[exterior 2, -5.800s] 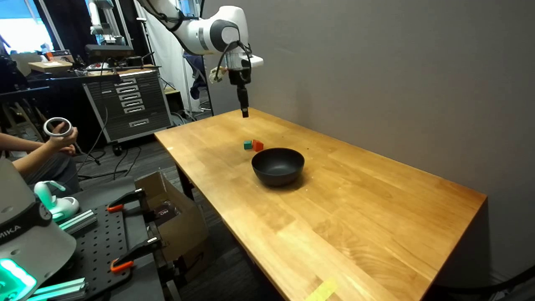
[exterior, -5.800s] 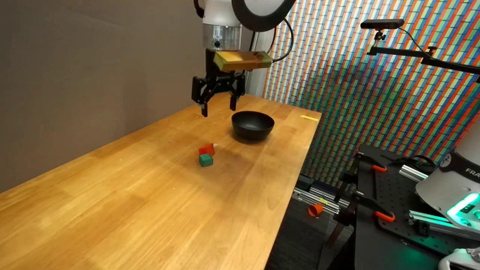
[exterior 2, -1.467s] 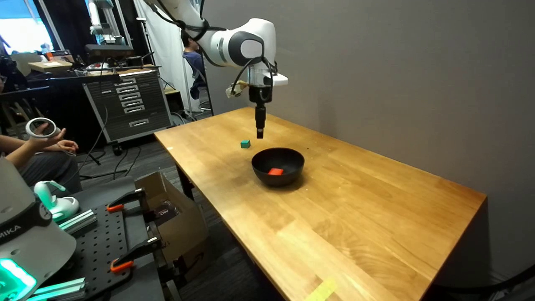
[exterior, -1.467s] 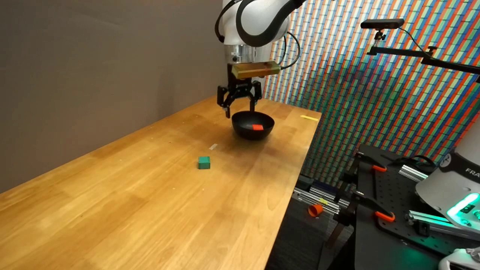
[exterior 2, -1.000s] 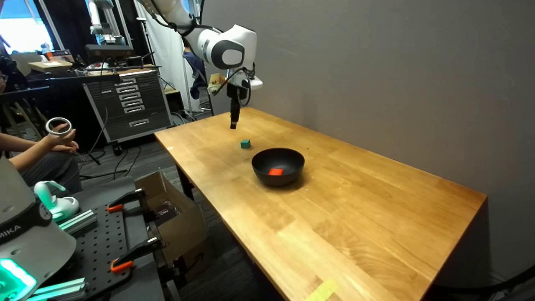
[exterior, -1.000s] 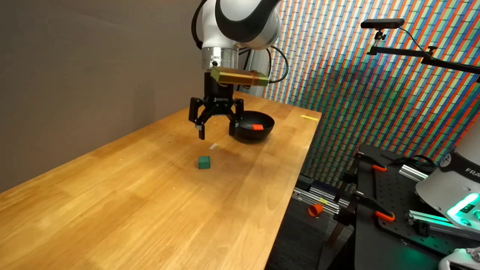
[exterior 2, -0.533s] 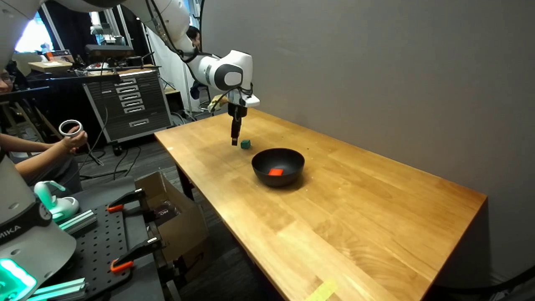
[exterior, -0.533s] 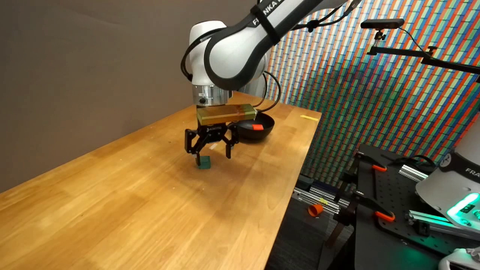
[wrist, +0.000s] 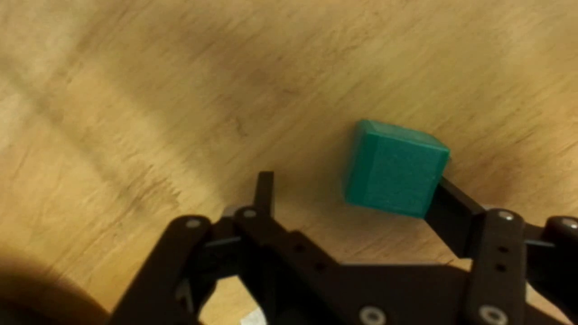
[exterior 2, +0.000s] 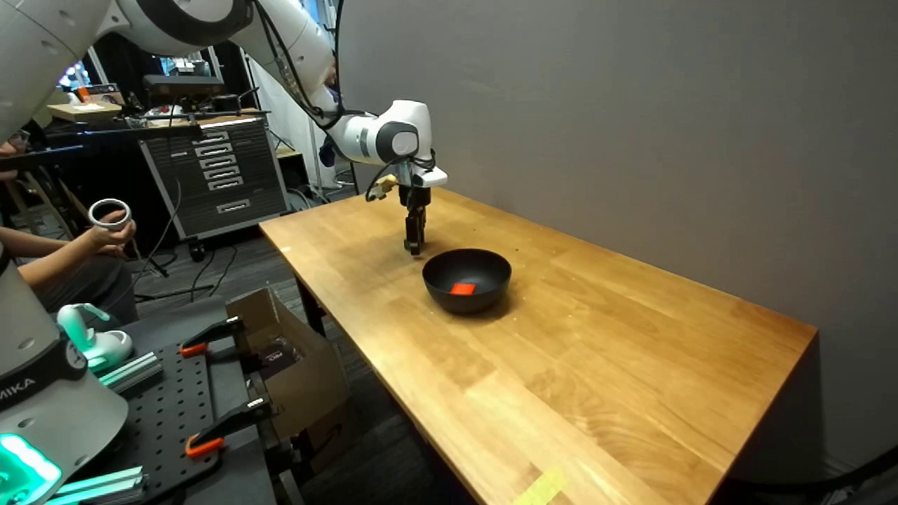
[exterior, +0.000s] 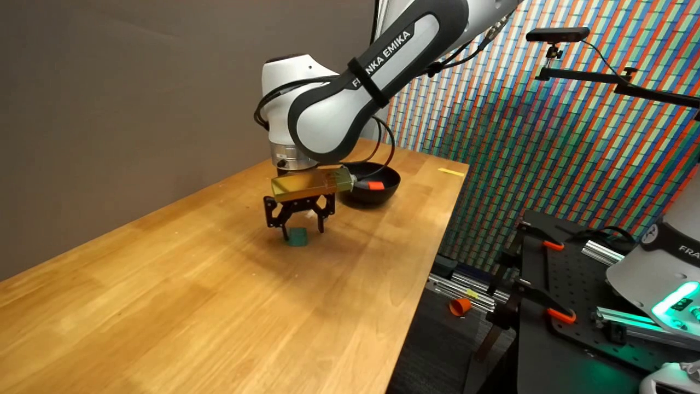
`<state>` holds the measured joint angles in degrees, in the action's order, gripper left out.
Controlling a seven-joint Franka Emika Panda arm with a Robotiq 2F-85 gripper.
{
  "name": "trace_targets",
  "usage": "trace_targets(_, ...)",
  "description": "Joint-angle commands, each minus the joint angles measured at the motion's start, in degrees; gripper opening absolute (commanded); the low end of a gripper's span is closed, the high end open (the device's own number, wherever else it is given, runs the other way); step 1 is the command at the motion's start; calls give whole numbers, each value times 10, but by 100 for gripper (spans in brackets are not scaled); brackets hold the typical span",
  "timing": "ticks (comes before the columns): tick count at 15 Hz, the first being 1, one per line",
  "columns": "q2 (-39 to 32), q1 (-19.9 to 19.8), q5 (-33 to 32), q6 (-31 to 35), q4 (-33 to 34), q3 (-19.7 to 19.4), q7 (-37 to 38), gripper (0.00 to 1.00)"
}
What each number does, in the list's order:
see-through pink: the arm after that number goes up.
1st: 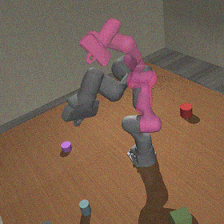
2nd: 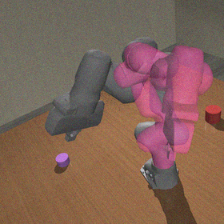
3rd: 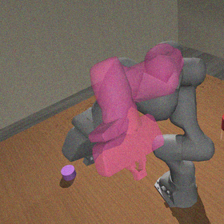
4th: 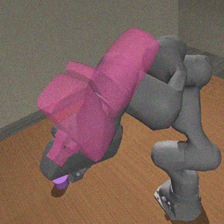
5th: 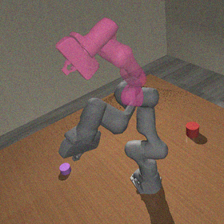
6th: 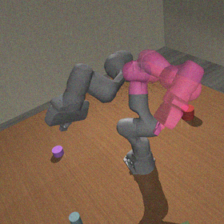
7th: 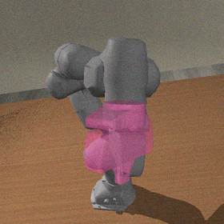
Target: Put the cubes in the bowl
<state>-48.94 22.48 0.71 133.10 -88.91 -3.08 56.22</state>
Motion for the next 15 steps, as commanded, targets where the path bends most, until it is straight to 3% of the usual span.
trace_targets(1, 5, -4, 0, -38, 20, 8, 23, 51)
trace_targets(4, 29, -16, 20, -68, -5, 26, 20, 26)
trace_targets(6, 53, -19, 14, -91, -24, 23, 22, 15)
trace_targets(8, 87, -9, -23, -106, -48, -7, 41, 15)
trace_targets(10, 113, 2, -104, -117, -58, -46, 41, 15)
trace_targets(15, 161, -28, -215, -111, -74, -89, 72, 15)
